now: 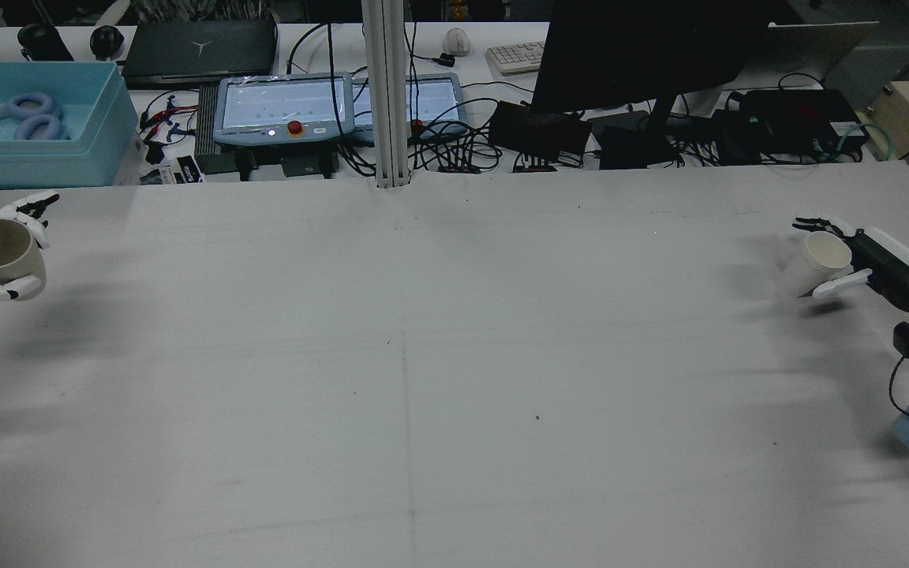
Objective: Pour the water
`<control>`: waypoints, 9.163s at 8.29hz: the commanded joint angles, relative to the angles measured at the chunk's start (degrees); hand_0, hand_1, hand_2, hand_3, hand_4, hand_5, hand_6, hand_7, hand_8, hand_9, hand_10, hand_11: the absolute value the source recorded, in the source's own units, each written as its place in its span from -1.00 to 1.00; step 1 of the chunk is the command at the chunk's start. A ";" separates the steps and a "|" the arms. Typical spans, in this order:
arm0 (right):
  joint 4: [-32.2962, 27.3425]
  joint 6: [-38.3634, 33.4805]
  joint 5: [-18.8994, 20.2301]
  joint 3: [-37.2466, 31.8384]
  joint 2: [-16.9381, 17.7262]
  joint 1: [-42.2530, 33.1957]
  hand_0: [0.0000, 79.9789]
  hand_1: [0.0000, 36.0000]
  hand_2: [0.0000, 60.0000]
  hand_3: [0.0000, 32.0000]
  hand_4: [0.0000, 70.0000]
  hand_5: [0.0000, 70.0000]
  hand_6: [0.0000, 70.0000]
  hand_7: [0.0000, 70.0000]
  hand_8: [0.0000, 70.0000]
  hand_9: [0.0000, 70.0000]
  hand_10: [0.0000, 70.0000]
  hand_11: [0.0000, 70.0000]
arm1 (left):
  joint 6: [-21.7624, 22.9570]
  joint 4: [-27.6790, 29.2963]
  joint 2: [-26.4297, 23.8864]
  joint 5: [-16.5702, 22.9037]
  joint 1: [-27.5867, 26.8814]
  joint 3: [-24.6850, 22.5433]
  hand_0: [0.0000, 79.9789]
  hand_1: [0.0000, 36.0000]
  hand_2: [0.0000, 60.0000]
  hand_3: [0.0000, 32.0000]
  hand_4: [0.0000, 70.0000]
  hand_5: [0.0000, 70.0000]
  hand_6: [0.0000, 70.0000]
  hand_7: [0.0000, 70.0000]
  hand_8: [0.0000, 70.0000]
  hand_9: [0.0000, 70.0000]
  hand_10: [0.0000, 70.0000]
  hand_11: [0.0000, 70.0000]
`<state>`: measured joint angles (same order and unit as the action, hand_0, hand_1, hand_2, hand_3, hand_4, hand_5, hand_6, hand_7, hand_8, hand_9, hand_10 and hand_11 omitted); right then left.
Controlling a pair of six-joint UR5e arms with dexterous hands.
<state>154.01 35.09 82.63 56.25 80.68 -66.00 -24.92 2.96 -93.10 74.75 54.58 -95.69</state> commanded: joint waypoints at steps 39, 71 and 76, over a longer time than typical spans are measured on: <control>71.34 13.83 -13.29 67.94 -9.21 5.39 1.00 1.00 0.45 -1.00 -0.27 1.00 0.68 0.69 0.39 0.56 0.47 1.00 | 2.48 -28.18 -38.88 -6.37 -24.08 10.47 0.44 0.93 1.00 -1.00 1.00 1.00 -0.62 -0.51 -0.71 -0.91 -0.83 -0.72; -6.05 -20.94 -0.37 -2.29 -0.74 -19.53 0.19 -0.89 -1.00 -1.00 0.15 0.07 -0.19 -0.18 -0.51 -0.81 -1.00 -1.00 | 6.55 -9.26 -4.55 16.83 20.75 -3.59 0.26 -1.00 -1.00 -1.00 -0.21 -0.74 -0.67 -0.49 -0.81 -0.91 -0.86 -0.78; 28.80 -9.99 -0.01 19.15 -7.30 -18.74 0.56 0.03 -1.00 -1.00 -0.23 0.06 -0.40 -0.24 -0.72 -0.89 -1.00 -1.00 | 9.80 -18.95 -3.41 17.28 21.10 -13.29 0.24 -1.00 -1.00 -1.00 -0.08 -0.75 -0.65 -0.43 -0.79 -0.86 -0.81 -0.72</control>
<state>175.71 17.67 83.17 69.49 73.55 -85.69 -15.77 -13.83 -97.25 92.15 75.52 -106.51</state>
